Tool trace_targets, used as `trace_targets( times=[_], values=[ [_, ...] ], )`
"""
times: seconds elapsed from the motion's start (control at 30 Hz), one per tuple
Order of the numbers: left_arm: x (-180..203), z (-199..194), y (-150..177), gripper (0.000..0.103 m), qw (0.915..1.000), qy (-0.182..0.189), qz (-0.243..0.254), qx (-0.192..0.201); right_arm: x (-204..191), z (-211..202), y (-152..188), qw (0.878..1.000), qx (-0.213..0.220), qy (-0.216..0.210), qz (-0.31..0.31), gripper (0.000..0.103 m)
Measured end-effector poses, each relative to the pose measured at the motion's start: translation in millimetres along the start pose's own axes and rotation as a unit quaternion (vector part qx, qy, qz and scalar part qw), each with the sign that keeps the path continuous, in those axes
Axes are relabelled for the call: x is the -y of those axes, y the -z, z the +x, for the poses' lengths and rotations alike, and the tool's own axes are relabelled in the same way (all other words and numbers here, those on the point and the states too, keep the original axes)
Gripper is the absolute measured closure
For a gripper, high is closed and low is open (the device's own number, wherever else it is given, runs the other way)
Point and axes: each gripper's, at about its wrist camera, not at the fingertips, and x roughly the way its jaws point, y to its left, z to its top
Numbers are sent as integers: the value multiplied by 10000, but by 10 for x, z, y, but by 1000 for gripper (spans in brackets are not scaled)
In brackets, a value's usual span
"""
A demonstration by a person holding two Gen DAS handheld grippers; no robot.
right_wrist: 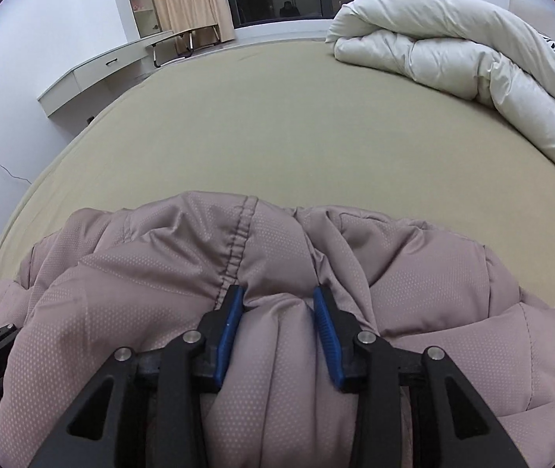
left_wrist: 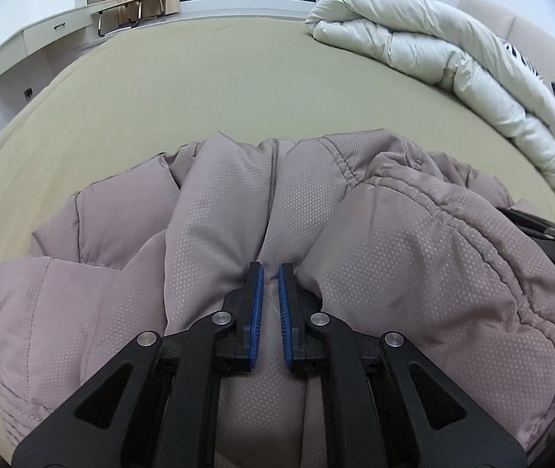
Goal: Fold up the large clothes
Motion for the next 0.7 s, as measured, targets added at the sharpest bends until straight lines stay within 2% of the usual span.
trace_targets(
  times=[0.1, 0.2, 0.27, 0.33, 0.4, 0.43, 0.5, 0.6, 0.67, 0.7],
  values=[
    [-149, -30, -85, 95, 9973, 502, -533, 19, -37, -285, -37, 9998, -79, -99, 147, 64],
    [-313, -570, 69, 95, 9939, 525, -858, 447, -110, -945, 14, 9956, 624, -653, 237, 64],
    [-376, -885, 248, 95, 9924, 523, -917, 635, -347, -1221, 191, 9925, 792, -928, -59, 64],
    [-408, -1108, 452, 95, 9926, 502, -917, 626, -624, -1150, 391, 9931, 559, -865, -559, 64],
    [-374, -1273, 636, 95, 9947, 412, -764, 548, -847, -750, 658, 9930, 18, -354, -1127, 60],
    [-365, -1361, 732, 95, 9963, 312, -653, 460, -854, -572, 765, 9920, -100, -276, -1227, 59],
    [-408, -1565, 960, 95, 9966, 308, -699, 299, -812, -534, 800, 9927, 29, -355, -1154, 58],
    [-466, -1966, 1300, 95, 9967, 223, -706, 320, -775, -813, 665, 9963, -200, -244, -802, 56],
    [-543, -2266, 1586, 95, 9968, 96, -721, 334, -705, -1273, 660, 9971, 232, -287, -659, 40],
    [-602, -2428, 1755, 95, 9965, 60, -774, 319, -663, -1505, 703, 9960, 510, -347, -641, 23]
  ],
)
